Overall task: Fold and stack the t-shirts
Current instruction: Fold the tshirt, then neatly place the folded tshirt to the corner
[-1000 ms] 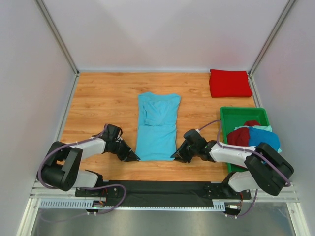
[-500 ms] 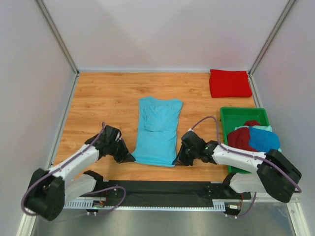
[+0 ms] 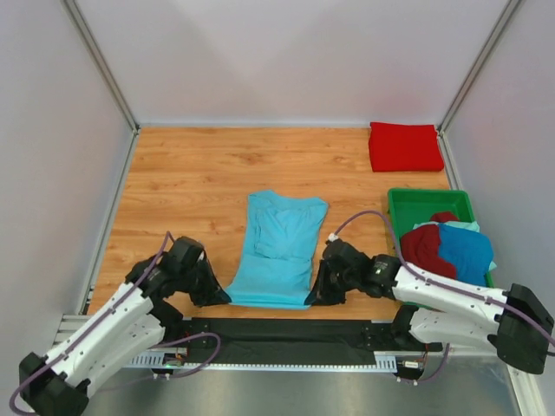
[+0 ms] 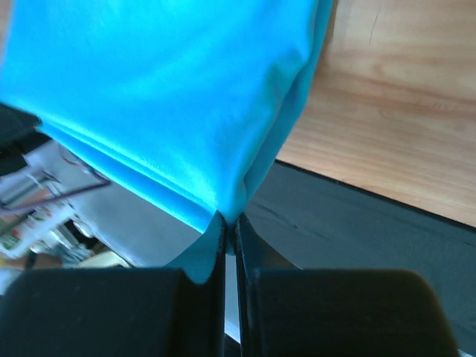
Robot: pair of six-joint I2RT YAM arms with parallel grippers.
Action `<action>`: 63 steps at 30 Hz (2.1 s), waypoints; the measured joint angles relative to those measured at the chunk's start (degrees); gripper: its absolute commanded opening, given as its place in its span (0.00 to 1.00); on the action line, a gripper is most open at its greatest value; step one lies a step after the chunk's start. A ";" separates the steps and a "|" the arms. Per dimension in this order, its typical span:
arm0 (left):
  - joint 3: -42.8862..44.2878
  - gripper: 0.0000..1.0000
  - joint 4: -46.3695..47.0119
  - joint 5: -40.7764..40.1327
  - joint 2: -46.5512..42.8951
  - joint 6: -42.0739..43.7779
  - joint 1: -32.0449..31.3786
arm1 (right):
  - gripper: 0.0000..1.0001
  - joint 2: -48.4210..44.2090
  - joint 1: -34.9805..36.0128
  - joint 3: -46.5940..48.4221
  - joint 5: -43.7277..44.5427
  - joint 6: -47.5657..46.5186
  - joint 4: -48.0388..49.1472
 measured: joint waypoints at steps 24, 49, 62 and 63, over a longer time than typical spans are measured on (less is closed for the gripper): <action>77.83 0.00 -2.34 3.69 79.17 28.74 14.40 | 0.00 43.04 -40.35 50.90 -12.00 -31.21 -18.36; 97.26 0.90 4.96 -0.98 101.70 38.49 19.69 | 0.56 65.72 -55.63 79.76 -7.06 -40.28 -21.00; 66.64 0.77 15.80 5.84 70.77 46.16 19.69 | 0.75 47.25 -48.68 52.68 -11.19 -41.59 -7.98; 62.71 0.77 16.20 6.05 69.66 46.10 19.43 | 0.75 48.22 -48.72 51.63 -11.17 -41.66 -6.27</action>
